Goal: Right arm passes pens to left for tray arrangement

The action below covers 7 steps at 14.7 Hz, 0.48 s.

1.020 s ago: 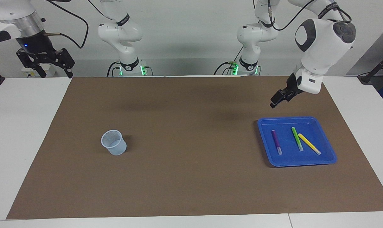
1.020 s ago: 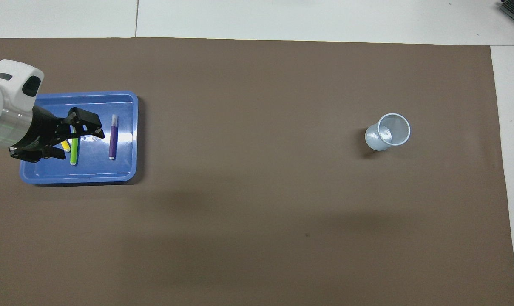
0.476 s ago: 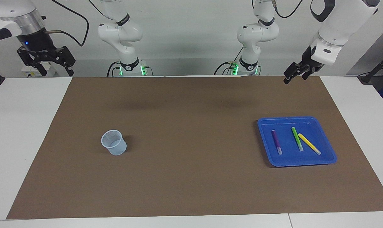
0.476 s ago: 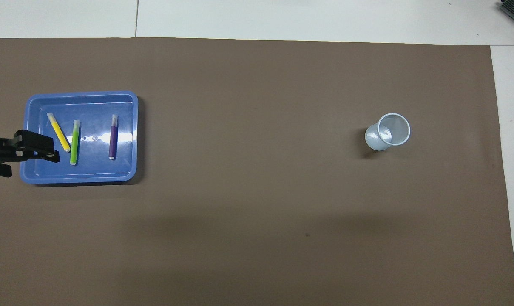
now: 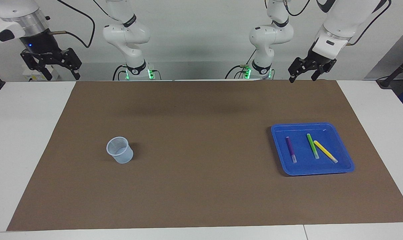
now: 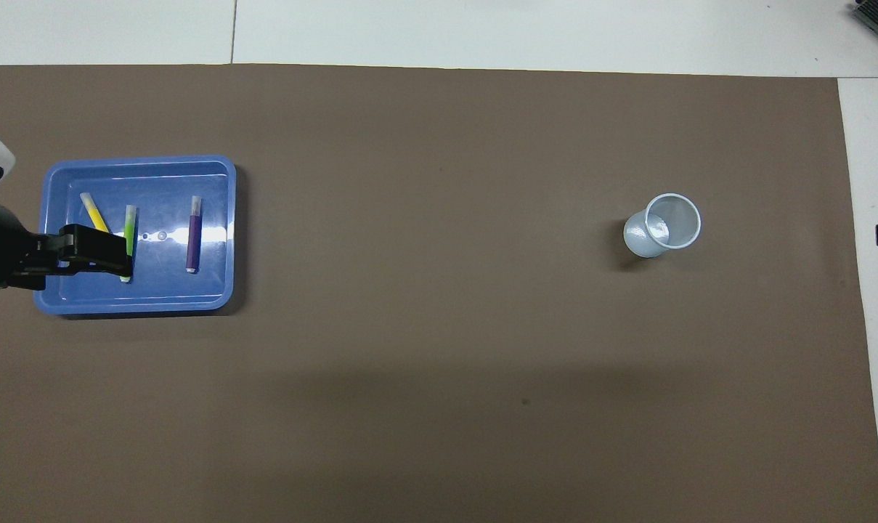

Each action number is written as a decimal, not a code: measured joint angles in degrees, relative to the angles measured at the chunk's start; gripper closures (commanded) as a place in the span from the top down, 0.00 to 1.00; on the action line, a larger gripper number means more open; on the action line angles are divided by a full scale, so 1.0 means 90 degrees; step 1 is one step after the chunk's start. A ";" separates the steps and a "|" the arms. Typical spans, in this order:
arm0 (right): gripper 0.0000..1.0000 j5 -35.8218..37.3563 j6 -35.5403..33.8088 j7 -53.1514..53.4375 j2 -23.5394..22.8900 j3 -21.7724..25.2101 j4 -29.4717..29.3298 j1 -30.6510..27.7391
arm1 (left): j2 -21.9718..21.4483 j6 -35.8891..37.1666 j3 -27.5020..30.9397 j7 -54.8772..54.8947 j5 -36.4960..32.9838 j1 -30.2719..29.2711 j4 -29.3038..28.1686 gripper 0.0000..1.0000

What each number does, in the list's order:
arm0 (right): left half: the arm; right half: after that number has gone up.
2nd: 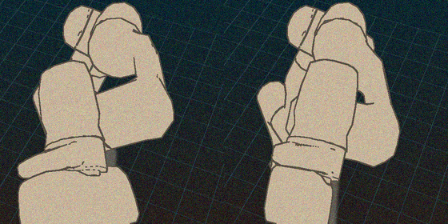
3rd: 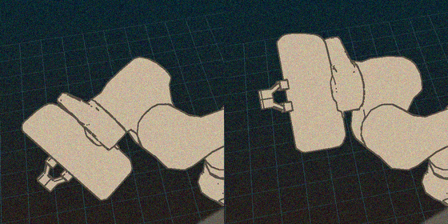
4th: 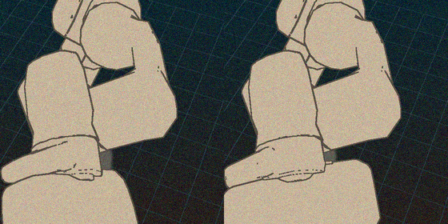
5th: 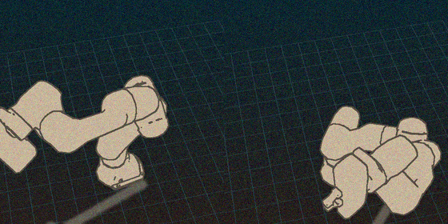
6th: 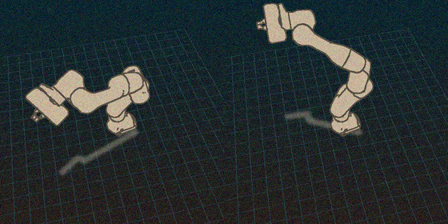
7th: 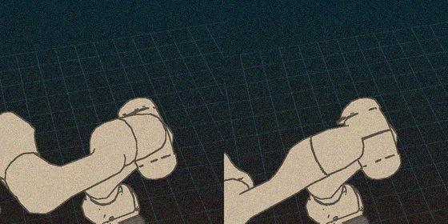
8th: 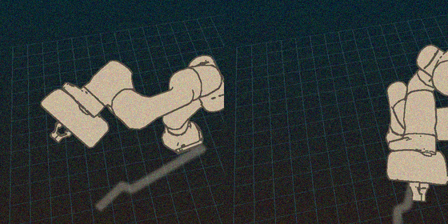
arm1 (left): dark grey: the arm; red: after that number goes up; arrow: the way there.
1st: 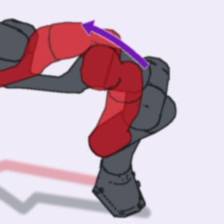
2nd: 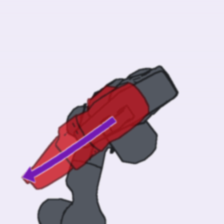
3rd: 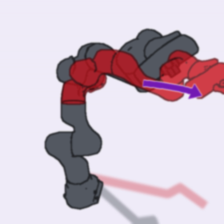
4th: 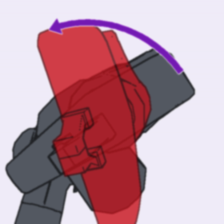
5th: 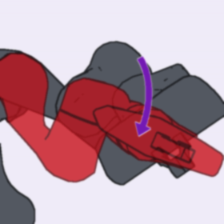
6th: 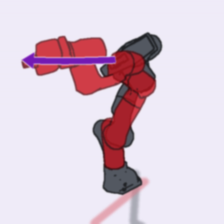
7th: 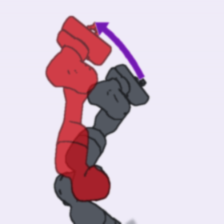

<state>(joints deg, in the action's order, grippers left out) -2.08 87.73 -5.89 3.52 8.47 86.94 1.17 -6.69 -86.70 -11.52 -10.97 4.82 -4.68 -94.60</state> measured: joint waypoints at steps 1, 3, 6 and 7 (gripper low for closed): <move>1.00 -0.0040 -0.0004 0.0013 0.0000 -0.0042 0.0001 0.0040 | -0.0015 0.0000 0.0040 0.0118 -0.0005 -0.0001 0.0000 1.00; 1.00 -0.0069 -0.0012 0.0081 0.0000 -0.0152 0.0004 0.0147 | -0.0017 0.0004 0.0133 0.0331 -0.0006 -0.0002 -0.0002 1.00; 1.00 -0.0095 -0.0116 0.0152 0.0000 -0.0328 0.0007 0.0246 | 0.0046 0.0015 0.0178 0.0392 -0.0028 0.0000 -0.0024 1.00; 1.00 -0.0097 -0.0177 0.0173 0.0000 -0.0373 0.0008 0.0254 | 0.0103 0.0015 0.0202 0.0400 -0.0052 0.0012 -0.0022 1.00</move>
<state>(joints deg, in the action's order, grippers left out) -2.95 86.14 -4.33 3.52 5.11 87.01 3.46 -5.76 -86.56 -9.70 -7.37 4.36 -4.57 -94.79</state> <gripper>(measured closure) 0.000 0.000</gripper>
